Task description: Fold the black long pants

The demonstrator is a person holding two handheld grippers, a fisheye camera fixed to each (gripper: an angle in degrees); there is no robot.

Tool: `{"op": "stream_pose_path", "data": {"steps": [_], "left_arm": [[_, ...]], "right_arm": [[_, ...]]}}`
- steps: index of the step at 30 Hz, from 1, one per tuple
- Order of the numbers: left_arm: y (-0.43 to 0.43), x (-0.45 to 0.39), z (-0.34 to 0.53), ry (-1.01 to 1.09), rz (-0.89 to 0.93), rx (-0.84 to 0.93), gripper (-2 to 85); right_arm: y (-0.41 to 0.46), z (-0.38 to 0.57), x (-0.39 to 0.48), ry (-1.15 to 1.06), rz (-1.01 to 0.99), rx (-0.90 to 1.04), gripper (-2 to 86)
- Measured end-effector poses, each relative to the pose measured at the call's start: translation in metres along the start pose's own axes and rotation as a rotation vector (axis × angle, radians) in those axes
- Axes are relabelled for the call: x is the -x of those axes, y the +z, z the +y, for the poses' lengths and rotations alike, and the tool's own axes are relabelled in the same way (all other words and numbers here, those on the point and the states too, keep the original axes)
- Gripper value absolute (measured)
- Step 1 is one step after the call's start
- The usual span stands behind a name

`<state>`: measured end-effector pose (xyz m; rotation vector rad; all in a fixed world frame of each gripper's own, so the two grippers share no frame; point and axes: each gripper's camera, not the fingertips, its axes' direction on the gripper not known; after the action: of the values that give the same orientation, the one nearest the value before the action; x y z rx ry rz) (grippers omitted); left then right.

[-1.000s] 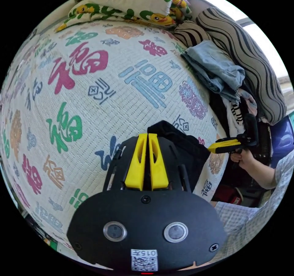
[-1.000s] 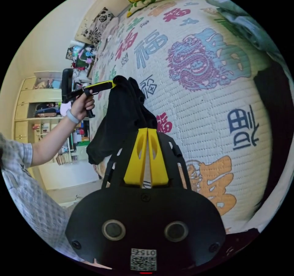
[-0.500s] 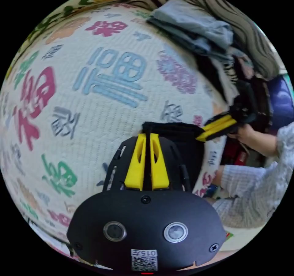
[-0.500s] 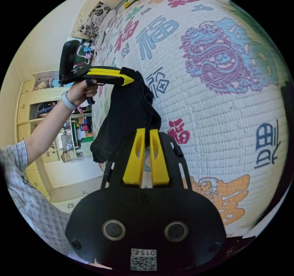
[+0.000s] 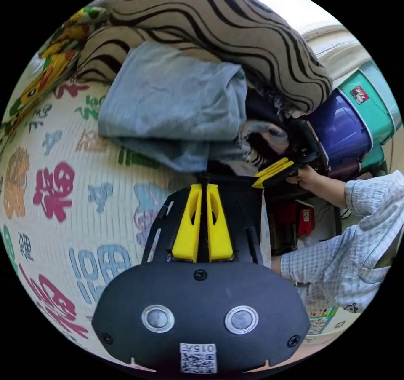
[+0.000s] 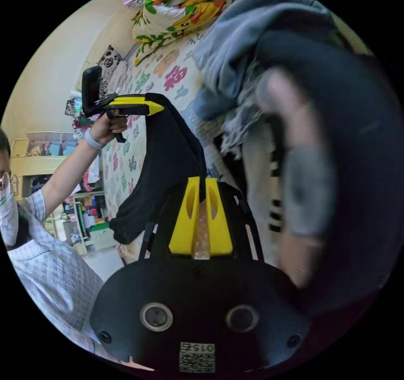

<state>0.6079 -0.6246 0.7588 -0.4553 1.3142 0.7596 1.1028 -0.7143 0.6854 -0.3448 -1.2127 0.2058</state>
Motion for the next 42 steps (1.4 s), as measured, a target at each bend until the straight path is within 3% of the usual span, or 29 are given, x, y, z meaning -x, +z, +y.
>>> {"op": "stream_pose_path", "data": {"steps": [8,15,25,34,42], "left_arm": [[-0.063,-0.034,0.042,0.123,-0.003,-0.181,0.5],[-0.148,-0.055,0.231,0.069,0.101,-0.284,-0.3],[-0.233,-0.115,0.544,-0.26,0.028,-0.517,-0.6],[-0.201,-0.133,0.79,-0.593,0.099,-0.619,-0.6],[-0.162,-0.133,0.903,-0.696,0.136,-0.69,-0.6]], "right_arm": [[-0.019,0.019,0.034,-0.096,0.095,-0.106,0.8],[0.038,0.073,0.133,-0.299,-0.217,-0.029,0.9],[0.263,0.161,0.315,-0.532,-0.497,0.295,0.9],[0.478,0.251,0.407,-0.64,-0.328,0.541,1.0],[0.602,0.292,0.425,-0.659,-0.106,0.603,1.4]]}}
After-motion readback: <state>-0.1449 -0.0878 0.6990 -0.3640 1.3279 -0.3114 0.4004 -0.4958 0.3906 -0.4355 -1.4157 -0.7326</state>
